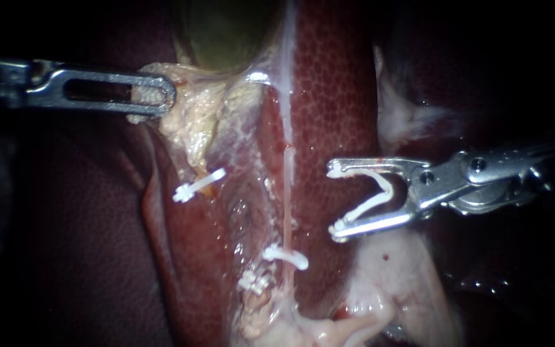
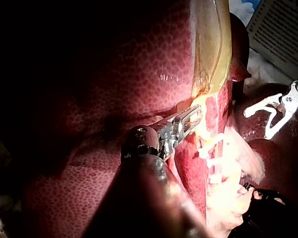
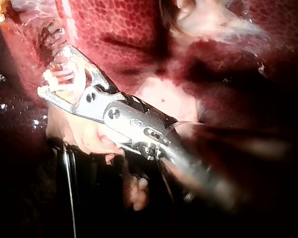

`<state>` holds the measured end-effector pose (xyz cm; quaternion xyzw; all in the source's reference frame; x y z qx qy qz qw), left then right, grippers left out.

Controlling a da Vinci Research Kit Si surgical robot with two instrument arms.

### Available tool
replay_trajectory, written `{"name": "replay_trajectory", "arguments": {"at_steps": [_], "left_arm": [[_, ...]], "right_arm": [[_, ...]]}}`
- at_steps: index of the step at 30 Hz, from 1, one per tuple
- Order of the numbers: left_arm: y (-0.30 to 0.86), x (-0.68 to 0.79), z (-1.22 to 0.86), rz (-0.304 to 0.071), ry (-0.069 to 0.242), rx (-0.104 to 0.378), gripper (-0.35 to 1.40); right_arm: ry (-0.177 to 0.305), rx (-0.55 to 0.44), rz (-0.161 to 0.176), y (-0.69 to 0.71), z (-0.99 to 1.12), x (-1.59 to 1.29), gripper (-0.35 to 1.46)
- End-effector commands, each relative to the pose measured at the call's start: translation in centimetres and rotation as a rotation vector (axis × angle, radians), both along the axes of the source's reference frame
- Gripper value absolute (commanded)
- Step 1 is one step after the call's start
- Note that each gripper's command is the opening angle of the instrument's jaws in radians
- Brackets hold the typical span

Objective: Clipping second clip right tube

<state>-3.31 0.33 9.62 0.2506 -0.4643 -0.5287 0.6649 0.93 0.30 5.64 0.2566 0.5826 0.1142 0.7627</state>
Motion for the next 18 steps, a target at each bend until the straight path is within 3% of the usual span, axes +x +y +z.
{"name": "replay_trajectory", "arguments": {"at_steps": [1, 10, 18], "left_arm": [[0.00, 0.00, 0.00, 0.000, 0.000, 0.000, -0.35], [-0.01, 0.01, 0.01, 0.000, 0.000, -0.001, -0.35], [-0.02, 0.02, 0.01, 0.000, 0.000, -0.001, -0.35]], "right_arm": [[0.002, -0.008, 0.001, -0.01, 0.04, 0.00, 0.60], [-0.057, 0.069, 0.000, -0.22, 0.57, 0.10, 0.60], [-0.097, 0.145, -0.016, -0.52, 1.21, 0.32, 0.60]]}}
